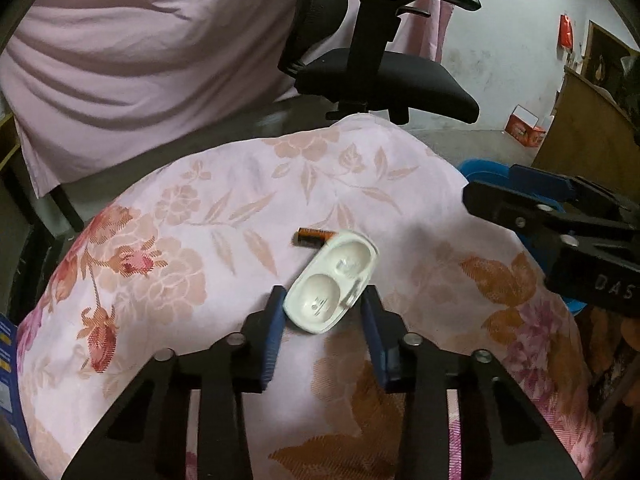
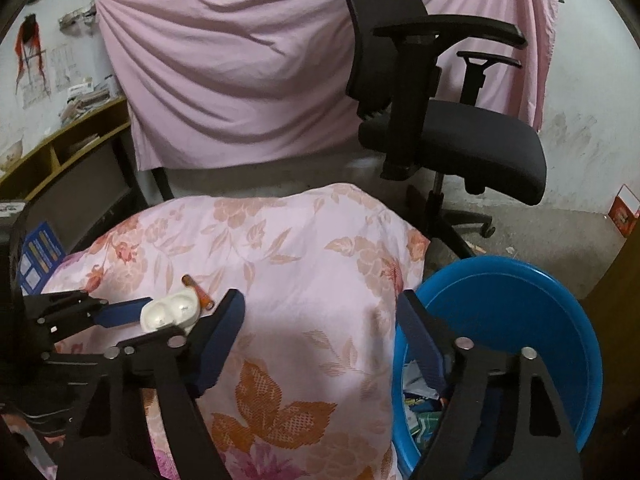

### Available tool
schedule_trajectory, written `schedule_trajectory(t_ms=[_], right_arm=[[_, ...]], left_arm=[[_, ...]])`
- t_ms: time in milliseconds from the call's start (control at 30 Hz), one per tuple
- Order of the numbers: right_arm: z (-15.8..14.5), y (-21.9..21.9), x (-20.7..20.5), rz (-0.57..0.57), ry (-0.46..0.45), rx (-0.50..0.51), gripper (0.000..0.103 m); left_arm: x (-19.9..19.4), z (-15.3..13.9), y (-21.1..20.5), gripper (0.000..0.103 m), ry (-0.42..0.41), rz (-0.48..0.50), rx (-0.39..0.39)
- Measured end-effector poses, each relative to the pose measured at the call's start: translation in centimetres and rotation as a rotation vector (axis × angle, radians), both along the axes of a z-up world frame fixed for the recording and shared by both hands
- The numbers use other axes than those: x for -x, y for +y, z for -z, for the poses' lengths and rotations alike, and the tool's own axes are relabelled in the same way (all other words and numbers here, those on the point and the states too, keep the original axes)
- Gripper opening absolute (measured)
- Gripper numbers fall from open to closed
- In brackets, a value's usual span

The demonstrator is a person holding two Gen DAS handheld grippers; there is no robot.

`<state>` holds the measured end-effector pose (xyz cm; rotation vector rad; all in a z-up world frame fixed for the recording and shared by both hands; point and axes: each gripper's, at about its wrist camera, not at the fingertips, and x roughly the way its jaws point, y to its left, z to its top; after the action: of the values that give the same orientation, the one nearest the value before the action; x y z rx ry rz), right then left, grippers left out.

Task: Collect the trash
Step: 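Grasp the white earbud case with the left tool while the right tool grasps the battery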

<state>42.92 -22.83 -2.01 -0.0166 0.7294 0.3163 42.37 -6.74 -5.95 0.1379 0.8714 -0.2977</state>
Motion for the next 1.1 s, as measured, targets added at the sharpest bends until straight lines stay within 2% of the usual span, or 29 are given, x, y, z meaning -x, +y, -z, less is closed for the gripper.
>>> schedule_trajectory(t_ms=[133, 200, 300, 467, 567, 733, 900, 1033, 1100], right_arm=[[0.2, 0.6, -0.1, -0.023, 0.011, 0.021, 0.07], [0.4, 1.2, -0.2, -0.048, 0.021, 0.039, 0.065], [0.8, 2.6, -0.5, -0.1, 0.045, 0.072, 0.057], [1.4, 5.7, -0.5, -0.228, 0.07, 0.146, 0.051], [1.7, 7.0, -0.3, -0.286, 0.084, 0.174, 0.047], [1.6, 8.7, 0.2, -0.372, 0.109, 0.145, 0.042], [1.8, 11.0, 1.1, -0.445, 0.136, 0.13, 0.041], [2.7, 12.4, 1.0, -0.445, 0.15, 0.16, 0.037], [2.7, 12.5, 0.6, -0.438, 0.159, 0.146, 0.03]], left_arm=[[0.6, -0.3, 0.4, 0.027, -0.029, -0.02, -0.005], [1.0, -0.4, 1.0, 0.027, -0.031, -0.053, 0.006], [1.4, -0.3, 2.7, 0.027, -0.001, -0.12, 0.055], [1.6, -0.6, 5.5, 0.026, 0.023, -0.202, 0.141], [1.7, -1.0, 6.5, 0.026, 0.015, -0.223, 0.147], [2.6, -1.3, 8.2, 0.026, -0.007, -0.268, 0.094], [3.0, -0.8, 9.7, 0.026, 0.007, -0.275, 0.15], [3.2, -0.9, 10.0, 0.026, 0.009, -0.273, 0.167], [3.4, -0.9, 10.1, 0.026, 0.01, -0.273, 0.173]])
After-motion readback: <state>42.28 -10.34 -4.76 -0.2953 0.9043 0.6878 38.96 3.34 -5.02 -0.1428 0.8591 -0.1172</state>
